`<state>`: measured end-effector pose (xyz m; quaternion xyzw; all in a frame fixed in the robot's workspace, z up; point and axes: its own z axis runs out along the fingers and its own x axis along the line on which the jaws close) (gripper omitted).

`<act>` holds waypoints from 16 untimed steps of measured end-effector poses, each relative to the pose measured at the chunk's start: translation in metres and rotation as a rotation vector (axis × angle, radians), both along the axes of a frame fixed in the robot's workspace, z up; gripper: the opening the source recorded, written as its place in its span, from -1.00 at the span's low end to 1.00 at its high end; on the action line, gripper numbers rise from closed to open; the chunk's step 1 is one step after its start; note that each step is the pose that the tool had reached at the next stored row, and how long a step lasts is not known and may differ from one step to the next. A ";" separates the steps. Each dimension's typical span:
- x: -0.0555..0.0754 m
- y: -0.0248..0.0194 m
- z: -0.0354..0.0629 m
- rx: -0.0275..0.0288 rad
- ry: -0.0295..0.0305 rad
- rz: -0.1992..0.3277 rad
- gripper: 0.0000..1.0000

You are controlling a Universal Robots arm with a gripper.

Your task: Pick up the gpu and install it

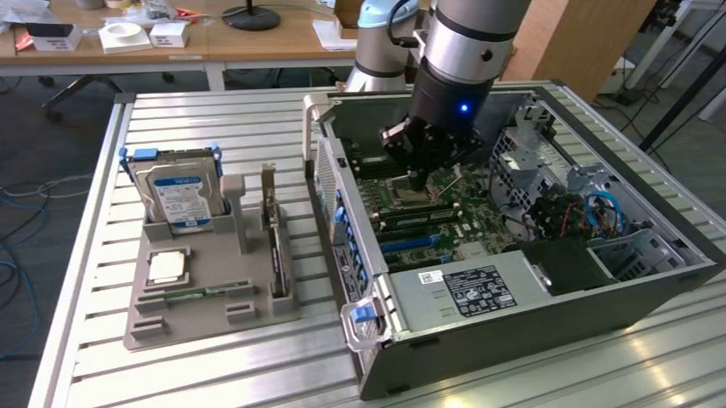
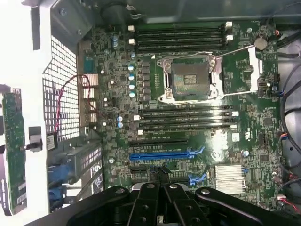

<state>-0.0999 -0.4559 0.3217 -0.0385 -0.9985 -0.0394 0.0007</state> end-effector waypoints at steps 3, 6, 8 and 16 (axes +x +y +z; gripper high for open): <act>0.000 0.0000 0.0001 -0.0002 0.0001 0.000 -0.80; 0.001 -0.0001 0.0001 -0.0004 0.0002 0.000 -0.80; 0.008 -0.0005 0.0001 -0.0003 0.0011 0.000 -0.80; 0.042 -0.0027 -0.0002 -0.0018 0.0032 0.000 -0.80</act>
